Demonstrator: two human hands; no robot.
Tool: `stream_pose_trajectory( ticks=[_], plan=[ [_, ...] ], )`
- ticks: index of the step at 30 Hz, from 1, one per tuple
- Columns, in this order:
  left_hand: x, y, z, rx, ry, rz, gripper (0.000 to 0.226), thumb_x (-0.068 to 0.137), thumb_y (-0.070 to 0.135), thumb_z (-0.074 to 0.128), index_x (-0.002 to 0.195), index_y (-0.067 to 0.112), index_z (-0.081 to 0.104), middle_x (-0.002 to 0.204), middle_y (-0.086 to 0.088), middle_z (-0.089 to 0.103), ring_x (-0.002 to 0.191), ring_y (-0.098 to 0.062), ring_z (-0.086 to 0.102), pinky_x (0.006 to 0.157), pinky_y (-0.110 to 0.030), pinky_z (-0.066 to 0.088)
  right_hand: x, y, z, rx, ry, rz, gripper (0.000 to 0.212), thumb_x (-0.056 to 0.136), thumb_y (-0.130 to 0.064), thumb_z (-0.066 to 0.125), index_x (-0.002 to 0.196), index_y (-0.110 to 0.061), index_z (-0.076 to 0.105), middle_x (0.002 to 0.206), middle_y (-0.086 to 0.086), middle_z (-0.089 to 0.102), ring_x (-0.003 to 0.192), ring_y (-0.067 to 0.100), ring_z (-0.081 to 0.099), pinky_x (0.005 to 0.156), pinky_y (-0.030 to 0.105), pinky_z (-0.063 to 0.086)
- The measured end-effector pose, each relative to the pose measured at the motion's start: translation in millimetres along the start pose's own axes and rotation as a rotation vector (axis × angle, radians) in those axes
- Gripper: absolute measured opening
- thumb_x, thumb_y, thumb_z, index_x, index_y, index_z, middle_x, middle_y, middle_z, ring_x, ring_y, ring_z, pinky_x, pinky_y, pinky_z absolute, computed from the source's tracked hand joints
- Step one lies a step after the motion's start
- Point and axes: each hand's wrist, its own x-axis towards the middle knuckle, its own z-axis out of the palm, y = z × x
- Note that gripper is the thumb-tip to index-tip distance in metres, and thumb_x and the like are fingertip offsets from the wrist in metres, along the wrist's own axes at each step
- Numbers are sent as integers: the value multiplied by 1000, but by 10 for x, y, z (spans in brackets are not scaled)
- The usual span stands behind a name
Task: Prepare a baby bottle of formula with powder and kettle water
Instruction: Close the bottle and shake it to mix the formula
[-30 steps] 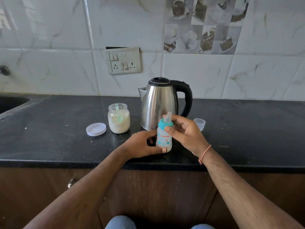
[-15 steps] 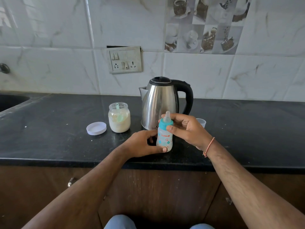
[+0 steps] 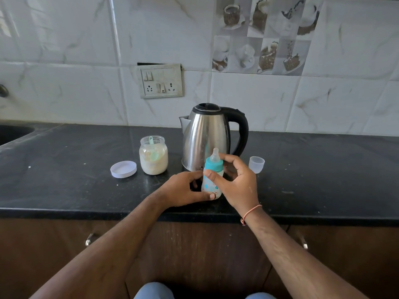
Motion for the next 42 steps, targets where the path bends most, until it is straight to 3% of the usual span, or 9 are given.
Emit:
stream_pose_trajectory(
  ticks=[3,10,17,23,27,29,32,37,42],
  plan=[
    [-1,-2,-3,2,-5,-4,77,76,83,73,140,41,64,110,19,74,97,-3,69,90,-35,60,-6,13,17,-40,48,-77,47,81,-35,96,118,-29,68,119,-13,69,116,13,69,93,35,65],
    [21,-36,25,-6,3,12,77,75,87,73,141,50,61,118,22,74,107,-4,70,99,-42,61,19,52,-7,55,-107,78,78,79,-44,94,145,-38,52,137,-20,66,133,5,62,110,38,58],
    [13,-26,21,-13,7,28,72,76,86,73,139,54,60,118,23,75,107,-4,71,100,-43,60,21,55,-29,58,-154,74,75,85,-29,94,149,-35,56,138,-23,64,133,6,60,104,32,58],
    [4,-10,14,-9,17,31,64,77,84,74,134,59,60,113,22,76,103,-4,71,97,-42,61,16,34,-42,115,-146,72,67,82,-46,86,143,-36,60,138,-15,63,132,14,60,103,45,61],
    [-7,12,2,-17,16,5,50,77,80,77,121,62,62,104,24,74,94,-2,69,90,-35,60,41,87,-39,250,-194,150,55,94,-28,76,147,-29,62,145,-9,67,139,17,60,112,53,56],
    [-13,26,0,-24,20,-3,52,76,80,78,122,59,63,102,24,74,92,-2,69,88,-32,58,46,82,-28,195,-161,141,53,91,-34,80,142,-35,64,138,-14,69,134,15,63,107,53,59],
    [-21,38,-4,-26,13,-4,57,75,81,77,126,59,62,108,23,75,97,-3,70,92,-35,60,54,97,-36,207,-160,139,56,88,-38,82,141,-35,64,134,-10,68,130,15,62,103,47,62],
    [-21,55,-14,-19,-1,-38,64,72,84,75,129,58,61,113,23,74,101,-3,69,98,-41,60,87,83,-81,347,-288,194,44,107,-7,64,149,-20,62,144,0,71,139,18,63,110,36,57],
    [-18,110,-44,-8,-81,-100,71,76,82,74,138,52,58,124,24,71,114,-5,66,110,-44,54,91,95,-62,275,-192,209,39,99,-16,79,130,-38,71,131,-9,76,131,18,66,101,39,63]
  ],
)
